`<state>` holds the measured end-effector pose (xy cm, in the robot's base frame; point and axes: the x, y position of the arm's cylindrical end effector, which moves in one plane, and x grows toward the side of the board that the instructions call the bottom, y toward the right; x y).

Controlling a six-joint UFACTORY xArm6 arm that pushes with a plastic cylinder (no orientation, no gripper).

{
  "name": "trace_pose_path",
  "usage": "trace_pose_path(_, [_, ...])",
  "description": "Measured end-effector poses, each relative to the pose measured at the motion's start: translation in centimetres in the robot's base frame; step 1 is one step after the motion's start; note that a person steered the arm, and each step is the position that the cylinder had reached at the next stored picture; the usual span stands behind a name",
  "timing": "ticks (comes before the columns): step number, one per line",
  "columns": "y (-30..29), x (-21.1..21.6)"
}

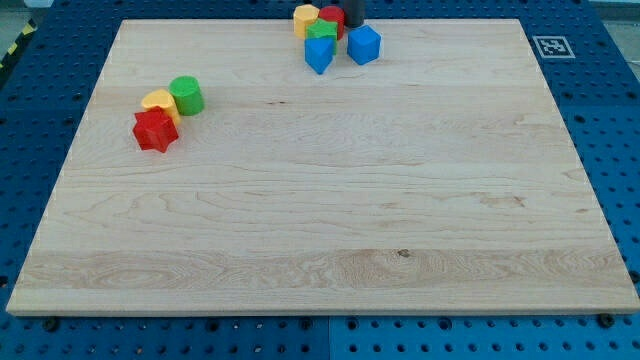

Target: Move the arm away from the red circle

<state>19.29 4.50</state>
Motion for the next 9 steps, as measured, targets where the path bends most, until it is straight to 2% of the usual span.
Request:
trace_pose_path(3, [-0.1, -0.1])
trace_pose_path(5, [8.7, 0.0])
trace_pose_path(9, [9.4, 1.1])
